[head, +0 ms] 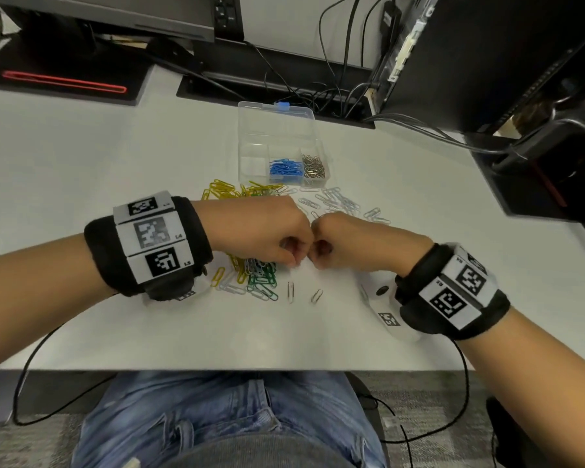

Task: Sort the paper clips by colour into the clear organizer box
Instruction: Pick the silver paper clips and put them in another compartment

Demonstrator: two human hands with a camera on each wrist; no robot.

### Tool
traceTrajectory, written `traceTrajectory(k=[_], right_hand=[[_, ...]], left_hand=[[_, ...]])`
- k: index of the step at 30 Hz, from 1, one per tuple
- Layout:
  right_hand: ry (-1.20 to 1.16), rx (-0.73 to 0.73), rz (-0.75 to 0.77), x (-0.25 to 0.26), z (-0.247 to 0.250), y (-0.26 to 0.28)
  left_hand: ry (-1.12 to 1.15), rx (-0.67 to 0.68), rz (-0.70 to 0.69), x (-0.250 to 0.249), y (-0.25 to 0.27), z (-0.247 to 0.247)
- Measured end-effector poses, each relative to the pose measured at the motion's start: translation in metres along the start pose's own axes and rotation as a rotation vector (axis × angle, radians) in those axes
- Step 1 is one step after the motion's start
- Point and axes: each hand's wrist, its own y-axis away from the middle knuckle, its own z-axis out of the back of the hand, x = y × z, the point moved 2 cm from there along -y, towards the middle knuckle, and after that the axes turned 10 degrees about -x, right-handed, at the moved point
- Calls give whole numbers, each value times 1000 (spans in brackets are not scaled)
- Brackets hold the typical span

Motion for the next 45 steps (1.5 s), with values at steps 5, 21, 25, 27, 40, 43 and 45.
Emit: traceTrajectory(k=[5,21,25,27,40,43,45], right_hand=[[-47,-151,-148,-16,11,10],[6,-207,-112,-25,6,9],[91,-210,-130,-24,4,5],[83,-190,-165,-25,2,2],[224,-140,-127,-13,2,8],[249,-156,-102,-13,2,7],[204,-170,-96,-15,3,6]], left_hand=[[-58,87,1,-11,0,-9],[-260,207,18,-24,9,-24],[-238,211,-19,-25,6,-20],[-226,172,-75,-27,4,-20],[-50,224,-216,-55,-32,-44],[-141,247,-199,-53,-33,-46],[-190,243,-193,-52,-34,-48]])
